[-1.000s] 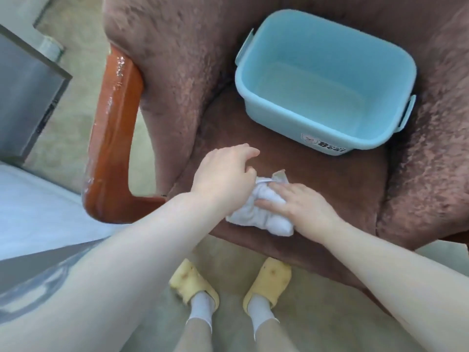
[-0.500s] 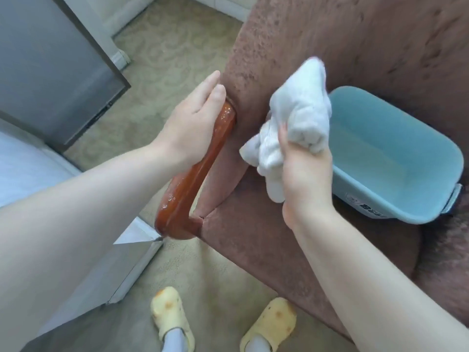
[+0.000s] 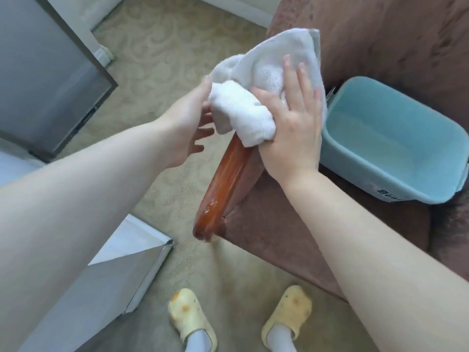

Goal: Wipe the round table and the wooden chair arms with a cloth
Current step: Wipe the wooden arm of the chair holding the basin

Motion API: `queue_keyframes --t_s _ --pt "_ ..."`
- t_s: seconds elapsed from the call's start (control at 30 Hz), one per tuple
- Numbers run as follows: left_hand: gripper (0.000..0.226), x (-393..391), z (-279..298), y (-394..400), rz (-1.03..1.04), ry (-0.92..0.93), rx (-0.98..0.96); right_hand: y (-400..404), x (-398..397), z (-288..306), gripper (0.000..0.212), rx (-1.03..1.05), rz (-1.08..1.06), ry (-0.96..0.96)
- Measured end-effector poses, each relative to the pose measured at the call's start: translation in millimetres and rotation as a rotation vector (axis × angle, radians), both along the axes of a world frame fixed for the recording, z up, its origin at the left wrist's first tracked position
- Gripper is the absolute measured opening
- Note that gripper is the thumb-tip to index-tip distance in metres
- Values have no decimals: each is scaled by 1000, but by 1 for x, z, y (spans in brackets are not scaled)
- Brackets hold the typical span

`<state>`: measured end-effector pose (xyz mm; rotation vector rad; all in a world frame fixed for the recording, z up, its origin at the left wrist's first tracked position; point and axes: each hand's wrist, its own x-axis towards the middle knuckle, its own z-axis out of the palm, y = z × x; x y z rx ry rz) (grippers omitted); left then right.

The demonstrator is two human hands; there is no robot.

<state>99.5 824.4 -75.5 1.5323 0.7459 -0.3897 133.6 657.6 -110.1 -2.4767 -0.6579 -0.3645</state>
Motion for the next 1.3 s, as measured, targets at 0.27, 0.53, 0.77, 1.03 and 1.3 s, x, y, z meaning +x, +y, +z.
queue_keyframes --t_s 0.27,0.53,0.77,1.03,1.3 --pt "27 -4 21 -4 -142 -2 55 -18 -89 -22 56 -320 581 -81" --pt "55 -14 14 -23 -283 -112 92 42 -185 -54 43 169 -33 119" --pt "48 -33 -12 -25 -411 -159 169 -33 -185 -81 53 117 180 155" --pt "47 -34 -16 -17 -390 -152 270 61 -211 -101 28 932 -957 1108" --pt "34 -41 -15 -24 -305 -167 157 40 -167 -80 19 1037 -956 1552"
